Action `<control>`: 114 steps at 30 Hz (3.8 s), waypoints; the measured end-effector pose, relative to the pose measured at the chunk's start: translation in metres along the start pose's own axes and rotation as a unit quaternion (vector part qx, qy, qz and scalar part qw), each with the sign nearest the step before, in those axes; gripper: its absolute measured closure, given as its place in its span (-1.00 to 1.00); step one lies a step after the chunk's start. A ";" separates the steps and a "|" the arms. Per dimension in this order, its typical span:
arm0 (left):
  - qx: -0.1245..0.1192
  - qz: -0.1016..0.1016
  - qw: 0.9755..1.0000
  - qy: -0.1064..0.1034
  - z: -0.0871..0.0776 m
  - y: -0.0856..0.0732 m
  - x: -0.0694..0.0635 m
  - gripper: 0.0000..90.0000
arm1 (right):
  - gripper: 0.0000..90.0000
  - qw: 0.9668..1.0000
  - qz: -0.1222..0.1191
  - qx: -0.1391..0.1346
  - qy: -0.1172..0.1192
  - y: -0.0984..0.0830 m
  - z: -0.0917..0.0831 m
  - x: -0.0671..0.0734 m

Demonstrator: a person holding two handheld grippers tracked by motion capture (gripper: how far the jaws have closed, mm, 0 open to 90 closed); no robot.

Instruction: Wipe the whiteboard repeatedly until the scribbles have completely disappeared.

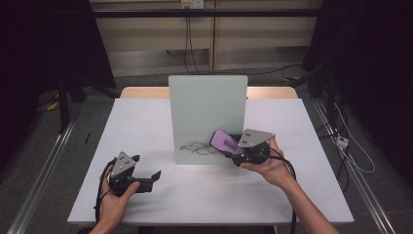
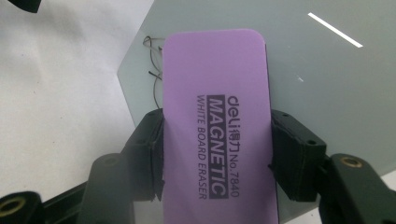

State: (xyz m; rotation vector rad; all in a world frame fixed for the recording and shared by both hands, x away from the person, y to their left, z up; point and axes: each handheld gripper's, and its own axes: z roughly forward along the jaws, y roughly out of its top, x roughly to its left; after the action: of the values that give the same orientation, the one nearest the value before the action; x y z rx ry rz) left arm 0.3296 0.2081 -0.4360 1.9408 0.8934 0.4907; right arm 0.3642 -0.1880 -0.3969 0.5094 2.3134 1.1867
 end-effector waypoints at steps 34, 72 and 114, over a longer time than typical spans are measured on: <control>0.000 0.002 1.000 -0.004 0.000 0.000 -0.001 -0.89 | -0.07 0.999 -0.031 0.028 0.034 -0.005 0.029 0.025; 0.002 0.008 1.000 -0.010 0.002 0.001 -0.003 -0.89 | -0.08 1.000 -0.011 0.009 0.015 -0.005 0.027 0.022; 0.007 0.016 1.000 -0.016 0.004 0.001 -0.005 -0.89 | -0.08 1.000 -0.019 -0.001 -0.017 0.014 0.014 0.007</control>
State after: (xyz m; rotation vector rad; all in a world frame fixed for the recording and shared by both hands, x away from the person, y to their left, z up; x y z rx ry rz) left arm 0.3291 0.2019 -0.4370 1.9732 0.8488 0.4708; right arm 0.3680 -0.1674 -0.3938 0.4800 2.2817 1.1540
